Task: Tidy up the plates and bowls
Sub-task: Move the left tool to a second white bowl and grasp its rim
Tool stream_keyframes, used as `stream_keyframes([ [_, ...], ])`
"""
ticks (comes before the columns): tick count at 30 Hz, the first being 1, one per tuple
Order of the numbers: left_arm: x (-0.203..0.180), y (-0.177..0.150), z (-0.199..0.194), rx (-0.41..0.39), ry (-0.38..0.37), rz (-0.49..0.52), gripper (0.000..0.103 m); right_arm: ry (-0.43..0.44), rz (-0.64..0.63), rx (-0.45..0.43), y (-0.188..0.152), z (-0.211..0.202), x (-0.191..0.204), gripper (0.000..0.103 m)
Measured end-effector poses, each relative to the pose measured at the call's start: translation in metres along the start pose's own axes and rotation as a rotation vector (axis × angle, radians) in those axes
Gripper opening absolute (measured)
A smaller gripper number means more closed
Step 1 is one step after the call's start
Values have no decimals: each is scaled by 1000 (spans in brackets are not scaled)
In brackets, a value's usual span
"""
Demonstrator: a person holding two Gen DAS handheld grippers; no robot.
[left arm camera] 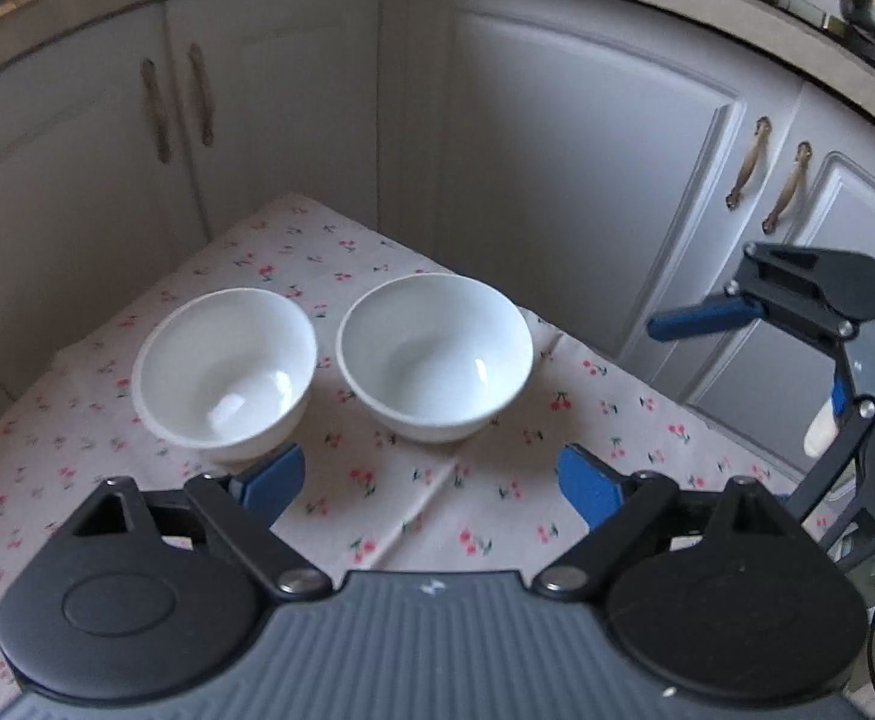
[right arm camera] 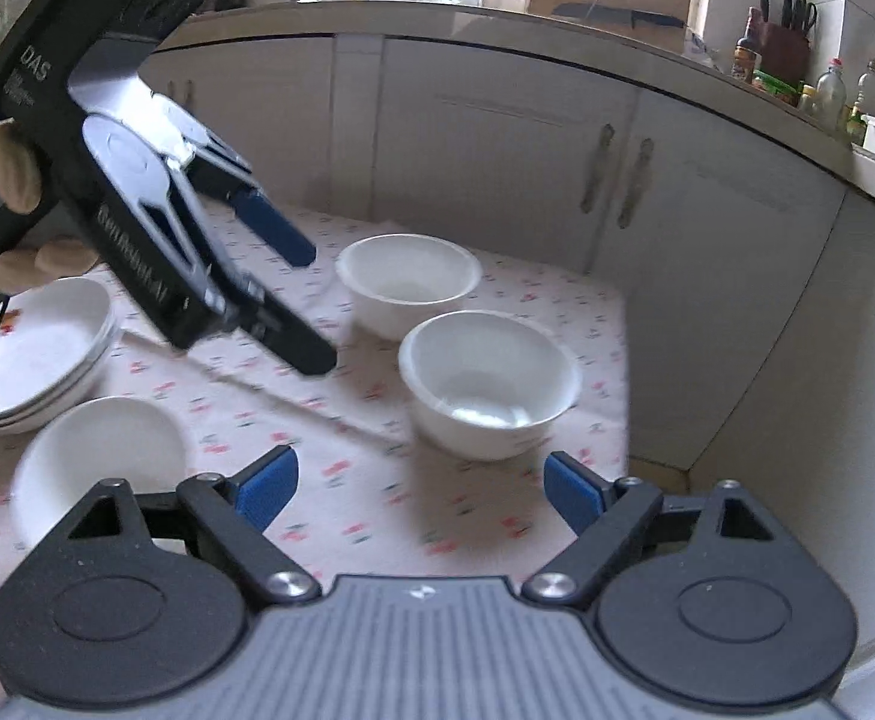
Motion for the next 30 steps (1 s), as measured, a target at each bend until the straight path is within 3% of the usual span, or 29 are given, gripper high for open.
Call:
stream_keyframes([
  [13, 18, 23, 73, 68, -72, -107, 87, 97, -77, 34, 6, 75, -34, 95],
  [21, 21, 25, 73, 69, -94, -118, 86, 168, -96, 37, 5, 95, -45, 94],
  [30, 14, 31, 53, 53, -87, -32, 86, 204, -138, 27, 6, 97, -46, 93],
])
Point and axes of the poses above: each gripper's, at about its wrist camera, not at the fingertips, and z roughly the way its jaws point, x to its left, y to its top, the point moved 3 cm from there along z, roughly the way its jaws point, and after that the axes turned 7 degrees about -y, right-handed, at the moved point
